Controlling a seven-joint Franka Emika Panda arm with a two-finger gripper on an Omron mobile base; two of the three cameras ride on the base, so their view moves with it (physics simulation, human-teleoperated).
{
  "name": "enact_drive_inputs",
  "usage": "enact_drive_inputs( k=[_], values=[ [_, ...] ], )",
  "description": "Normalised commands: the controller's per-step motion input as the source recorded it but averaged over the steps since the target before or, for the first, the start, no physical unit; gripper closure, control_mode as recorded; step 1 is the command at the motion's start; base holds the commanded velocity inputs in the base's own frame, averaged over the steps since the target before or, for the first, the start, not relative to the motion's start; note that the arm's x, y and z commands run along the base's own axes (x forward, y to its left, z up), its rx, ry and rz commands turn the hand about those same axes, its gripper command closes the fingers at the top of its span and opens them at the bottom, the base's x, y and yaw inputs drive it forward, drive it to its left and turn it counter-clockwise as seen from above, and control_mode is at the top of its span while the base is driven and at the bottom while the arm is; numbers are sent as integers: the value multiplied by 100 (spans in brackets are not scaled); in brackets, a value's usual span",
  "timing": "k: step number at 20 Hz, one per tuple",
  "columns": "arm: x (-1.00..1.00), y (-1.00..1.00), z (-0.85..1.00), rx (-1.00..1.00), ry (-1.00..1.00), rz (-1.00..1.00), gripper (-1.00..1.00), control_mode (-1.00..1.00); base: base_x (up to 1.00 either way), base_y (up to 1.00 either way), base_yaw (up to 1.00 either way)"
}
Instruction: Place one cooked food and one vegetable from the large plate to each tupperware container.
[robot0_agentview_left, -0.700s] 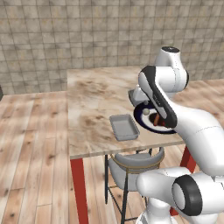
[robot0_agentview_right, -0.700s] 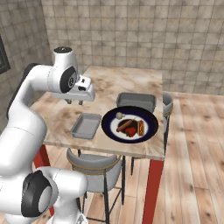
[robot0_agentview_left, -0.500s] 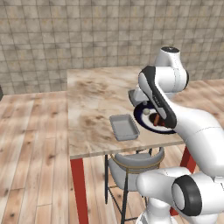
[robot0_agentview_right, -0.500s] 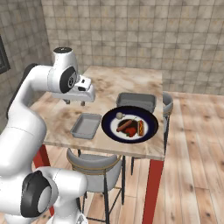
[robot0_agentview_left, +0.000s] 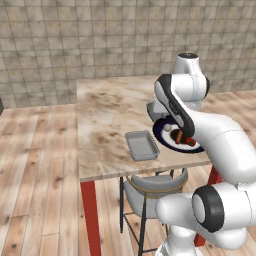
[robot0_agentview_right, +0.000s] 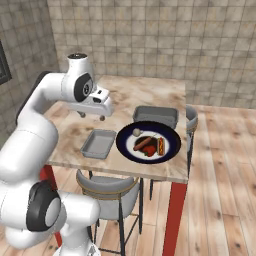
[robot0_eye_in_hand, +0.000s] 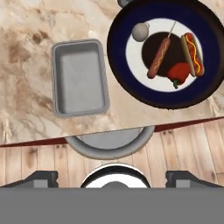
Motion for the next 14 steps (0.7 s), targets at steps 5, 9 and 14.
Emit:
enact_drive_inputs(
  k=[5, 9, 14],
  values=[
    [80, -38, -14, 1, 3, -1, -100, -100, 0, 0, 0],
    [80, -24, -25, 6, -1, 0, -100, -100, 0, 0, 0],
    [74, -38, -50, 11, 0, 0, -100, -100, 0, 0, 0]
  ],
)
